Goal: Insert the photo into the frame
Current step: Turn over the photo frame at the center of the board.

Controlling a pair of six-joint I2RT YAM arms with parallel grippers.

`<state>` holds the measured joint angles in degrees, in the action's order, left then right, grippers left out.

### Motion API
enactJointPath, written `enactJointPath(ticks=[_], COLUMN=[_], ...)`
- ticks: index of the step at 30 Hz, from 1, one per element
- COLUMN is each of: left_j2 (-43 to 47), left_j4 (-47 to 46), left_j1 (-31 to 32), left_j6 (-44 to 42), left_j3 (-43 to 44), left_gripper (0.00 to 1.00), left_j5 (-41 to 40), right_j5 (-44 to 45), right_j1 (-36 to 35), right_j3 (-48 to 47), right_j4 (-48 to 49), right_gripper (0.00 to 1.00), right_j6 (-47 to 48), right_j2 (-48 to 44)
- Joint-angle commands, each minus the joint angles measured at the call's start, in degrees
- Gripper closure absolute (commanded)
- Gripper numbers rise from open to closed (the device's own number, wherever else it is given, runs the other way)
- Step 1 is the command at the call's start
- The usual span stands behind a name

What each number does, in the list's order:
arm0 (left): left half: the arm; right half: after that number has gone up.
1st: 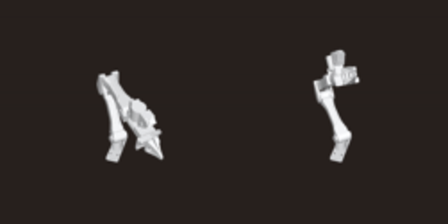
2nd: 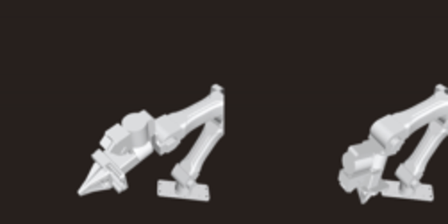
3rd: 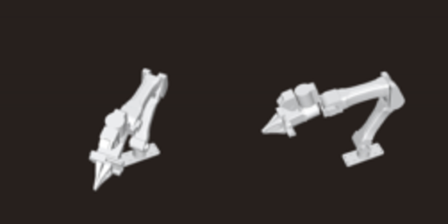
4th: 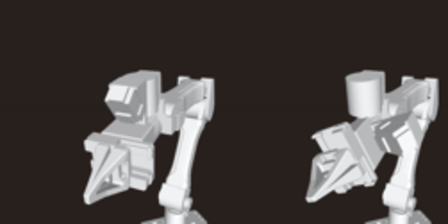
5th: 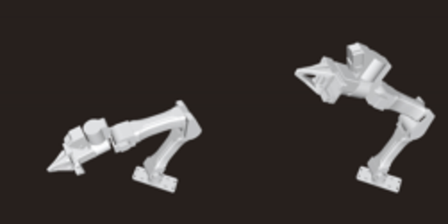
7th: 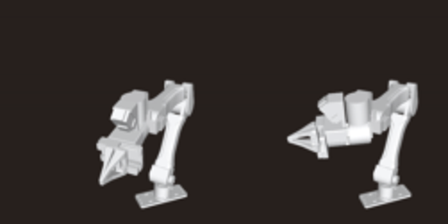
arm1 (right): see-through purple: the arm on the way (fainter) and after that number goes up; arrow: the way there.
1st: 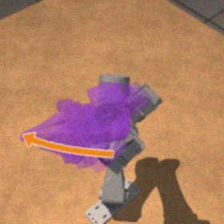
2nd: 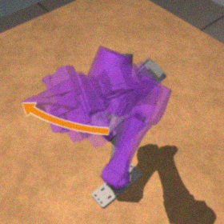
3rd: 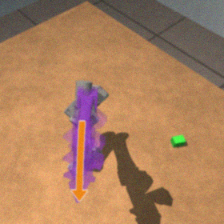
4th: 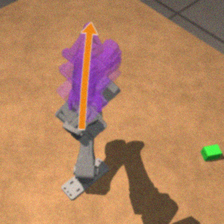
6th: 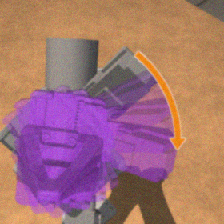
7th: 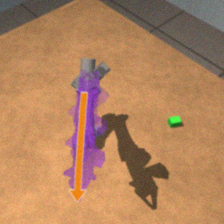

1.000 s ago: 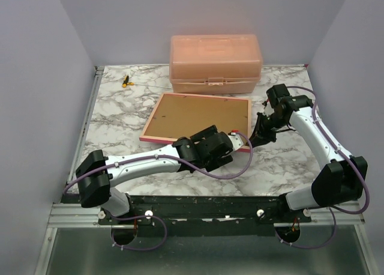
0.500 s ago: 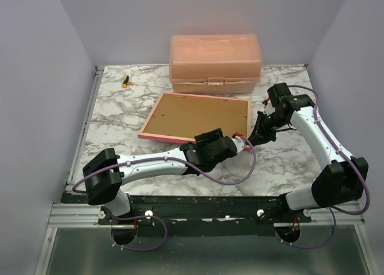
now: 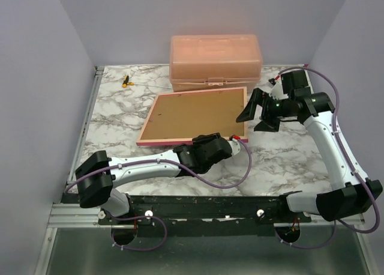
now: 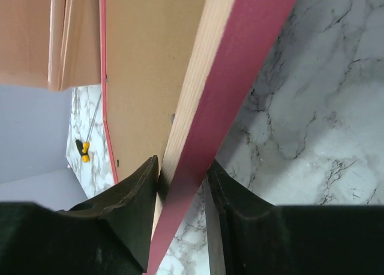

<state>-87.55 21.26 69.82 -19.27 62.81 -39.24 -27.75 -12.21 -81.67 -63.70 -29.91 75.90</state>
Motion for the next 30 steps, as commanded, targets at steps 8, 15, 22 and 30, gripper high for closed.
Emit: enactJointPath(ticks=[8, 15, 22, 30], left_j2=[11.99, 19.08, 24.05, 24.52], left_j4=[6.95, 13.62, 18.19, 21.45], left_j1=[0.32, 0.41, 0.40, 0.37], left_j6=[4.53, 6.33, 8.84, 12.39], left_j3=[4.05, 5.81, 7.50, 8.76], left_gripper=[0.79, 0.82, 0.87, 0.99], left_j5=[-1.04, 3.56, 10.72, 12.77], right_j5=[-1.66, -3.05, -6.48, -19.88], right_j1=[0.00, 0.02, 0.00, 0.02], right_j3=[-6.34, -6.43, -5.27, 1.78], right_j4=[10.46, 19.15, 28.59, 37.85], right_gripper=[0.00, 0.00, 0.00, 0.01], right_j6=[1.36, 7.79, 16.42, 27.16], right_j2=[-5.22, -9.20, -13.72, -17.45])
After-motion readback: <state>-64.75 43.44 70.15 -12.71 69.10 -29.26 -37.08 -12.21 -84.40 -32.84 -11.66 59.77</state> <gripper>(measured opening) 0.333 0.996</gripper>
